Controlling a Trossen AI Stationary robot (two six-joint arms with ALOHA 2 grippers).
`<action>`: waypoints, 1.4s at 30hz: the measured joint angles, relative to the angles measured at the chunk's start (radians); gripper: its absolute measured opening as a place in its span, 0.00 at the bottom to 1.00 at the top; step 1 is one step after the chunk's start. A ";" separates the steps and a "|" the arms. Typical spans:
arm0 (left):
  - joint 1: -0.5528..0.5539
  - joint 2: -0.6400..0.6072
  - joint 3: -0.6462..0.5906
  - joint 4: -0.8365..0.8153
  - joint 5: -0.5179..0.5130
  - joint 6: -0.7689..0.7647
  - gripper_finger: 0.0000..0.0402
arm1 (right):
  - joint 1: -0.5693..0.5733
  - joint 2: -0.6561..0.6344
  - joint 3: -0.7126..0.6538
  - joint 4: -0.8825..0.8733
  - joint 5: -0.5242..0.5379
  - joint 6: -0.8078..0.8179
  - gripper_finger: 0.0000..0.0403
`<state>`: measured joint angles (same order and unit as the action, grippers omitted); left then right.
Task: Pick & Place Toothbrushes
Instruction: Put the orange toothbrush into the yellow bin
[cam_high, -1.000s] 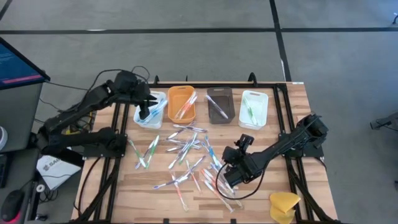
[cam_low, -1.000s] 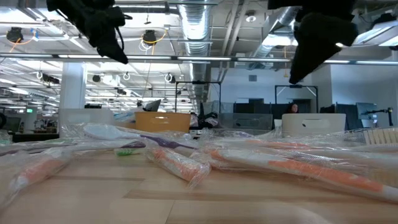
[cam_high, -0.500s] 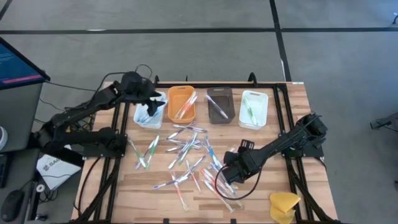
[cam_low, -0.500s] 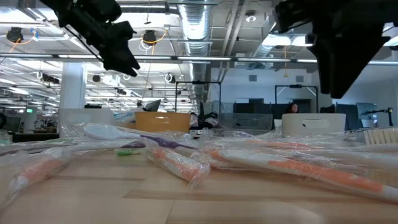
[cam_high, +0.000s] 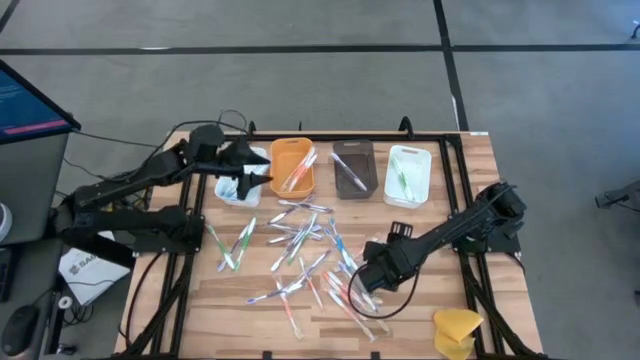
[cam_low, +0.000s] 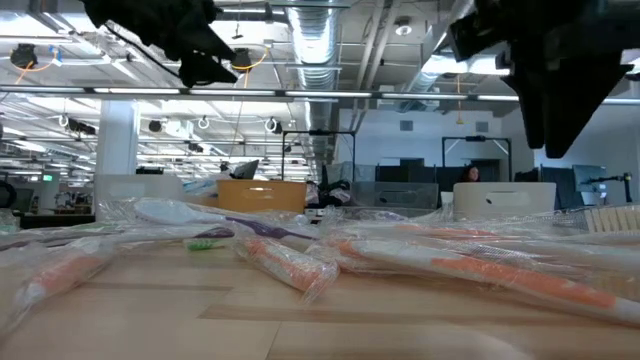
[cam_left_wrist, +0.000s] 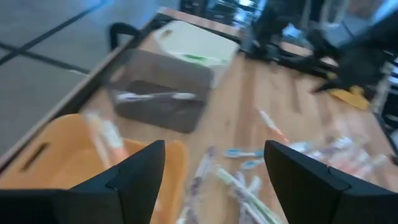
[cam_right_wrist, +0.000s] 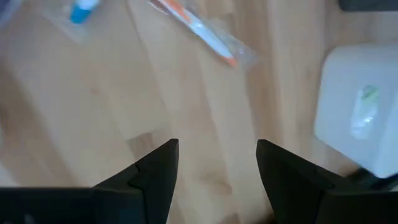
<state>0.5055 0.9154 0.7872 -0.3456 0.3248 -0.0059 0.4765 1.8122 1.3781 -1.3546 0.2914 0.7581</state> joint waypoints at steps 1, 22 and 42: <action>-0.023 0.002 0.000 0.002 0.001 0.000 0.67 | -0.006 0.000 0.000 -0.009 0.004 -0.023 0.53; -0.291 0.000 -0.151 0.129 -0.250 -0.026 0.67 | -0.131 -0.199 -0.313 0.485 -0.026 -0.640 0.35; -0.369 0.000 -0.150 0.147 -0.250 -0.030 0.67 | -0.194 -0.019 -0.345 0.659 -0.040 -0.866 0.30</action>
<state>0.1369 0.9154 0.6371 -0.1987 0.0746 -0.0356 0.2822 1.7928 1.0326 -0.6960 0.2516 -0.1084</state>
